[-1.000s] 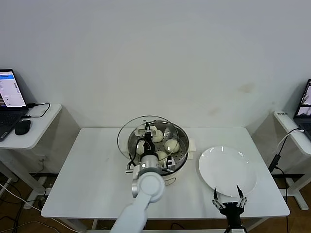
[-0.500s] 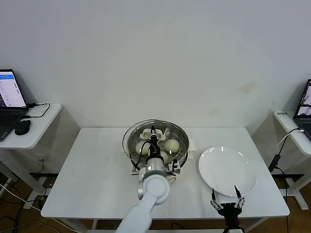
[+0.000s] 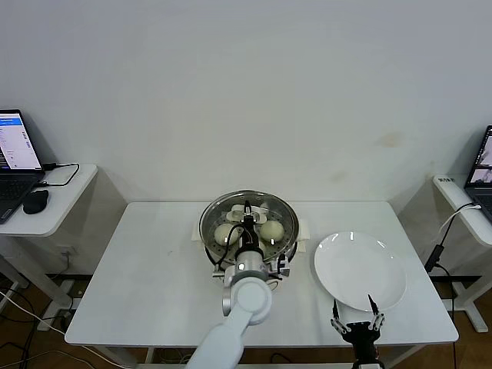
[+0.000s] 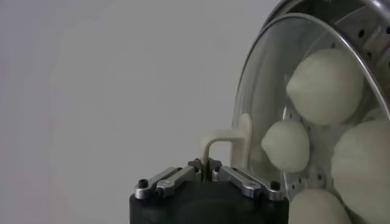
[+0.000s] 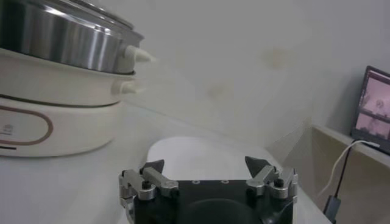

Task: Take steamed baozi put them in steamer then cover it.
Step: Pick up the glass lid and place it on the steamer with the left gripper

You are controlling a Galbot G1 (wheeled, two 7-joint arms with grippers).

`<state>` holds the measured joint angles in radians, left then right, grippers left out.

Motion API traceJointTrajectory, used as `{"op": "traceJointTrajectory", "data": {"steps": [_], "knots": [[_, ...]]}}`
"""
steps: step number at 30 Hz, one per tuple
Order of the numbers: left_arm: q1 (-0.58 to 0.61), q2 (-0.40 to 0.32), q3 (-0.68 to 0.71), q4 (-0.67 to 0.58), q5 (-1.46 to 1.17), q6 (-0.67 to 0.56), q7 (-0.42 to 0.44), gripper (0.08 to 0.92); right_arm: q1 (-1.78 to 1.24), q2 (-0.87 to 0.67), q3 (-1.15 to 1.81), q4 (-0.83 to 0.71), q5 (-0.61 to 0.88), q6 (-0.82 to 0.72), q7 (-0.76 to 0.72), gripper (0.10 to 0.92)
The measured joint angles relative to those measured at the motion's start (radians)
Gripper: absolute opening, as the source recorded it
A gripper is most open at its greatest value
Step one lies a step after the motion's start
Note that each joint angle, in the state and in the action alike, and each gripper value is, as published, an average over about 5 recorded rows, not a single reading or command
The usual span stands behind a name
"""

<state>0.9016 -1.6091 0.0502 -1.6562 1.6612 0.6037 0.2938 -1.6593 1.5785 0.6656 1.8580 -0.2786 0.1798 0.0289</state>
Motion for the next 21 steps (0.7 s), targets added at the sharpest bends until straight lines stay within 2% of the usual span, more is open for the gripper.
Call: {"op": "traceJointTrajectory", "data": {"steps": [21], "knots": [[-0.009, 0.0, 0.019, 0.024, -0.018, 0.0, -0.015, 0.126, -0.002, 0.001, -0.013, -0.008, -0.014, 0.0, -0.002, 0.823]]}}
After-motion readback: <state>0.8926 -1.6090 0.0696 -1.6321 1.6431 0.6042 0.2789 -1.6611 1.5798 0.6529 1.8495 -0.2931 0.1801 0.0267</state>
